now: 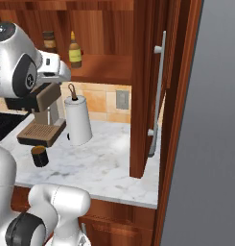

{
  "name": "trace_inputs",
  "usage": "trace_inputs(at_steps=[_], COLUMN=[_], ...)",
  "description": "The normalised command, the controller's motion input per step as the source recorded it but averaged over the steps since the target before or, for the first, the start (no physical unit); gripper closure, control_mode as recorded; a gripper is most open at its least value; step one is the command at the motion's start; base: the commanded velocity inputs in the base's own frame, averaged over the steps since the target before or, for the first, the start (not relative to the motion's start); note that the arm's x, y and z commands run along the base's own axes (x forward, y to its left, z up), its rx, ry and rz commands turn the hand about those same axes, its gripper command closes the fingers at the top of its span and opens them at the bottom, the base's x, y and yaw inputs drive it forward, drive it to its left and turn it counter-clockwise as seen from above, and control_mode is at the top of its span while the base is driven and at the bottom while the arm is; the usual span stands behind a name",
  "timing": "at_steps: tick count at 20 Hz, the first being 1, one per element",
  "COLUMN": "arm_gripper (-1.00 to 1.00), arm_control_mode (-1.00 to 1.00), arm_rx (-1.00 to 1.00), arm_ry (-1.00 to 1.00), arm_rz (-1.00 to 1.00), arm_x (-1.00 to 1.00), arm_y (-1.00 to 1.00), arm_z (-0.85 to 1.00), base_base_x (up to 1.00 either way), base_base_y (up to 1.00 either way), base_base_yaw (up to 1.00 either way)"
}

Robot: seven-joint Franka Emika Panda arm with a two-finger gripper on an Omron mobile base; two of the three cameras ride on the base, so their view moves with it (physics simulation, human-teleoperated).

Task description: Pick the cinnamon and honey bottle from the cabinet and place them next to the mug.

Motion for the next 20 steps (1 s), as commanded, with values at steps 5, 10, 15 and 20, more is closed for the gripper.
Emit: trace_inputs(at_steps=[5,10,15,20], arm_gripper=[-1.00,-1.00,-1.00,-1.00], arm_control_mode=[-1.00,-1.00,-1.00,-1.00], arm_rx=[0.02,0.02,0.00,0.00], arm_ry=[-0.01,-0.10,-0.33,-0.03], arm_rz=[0.06,0.05,0.00,-0.03], arm_x=[-0.08,0.05,0.23,0.06], arm_y=[0.00,0.00,0.02,0.00], arm_z=[0.86,0.43,0.00,0.05], base_base_x=[0.00,0.00,0.00,0.00], base_base_y=[0.00,0.00,0.00,0.00], base_base_yaw=[0.00,0.00,0.00,0.00])
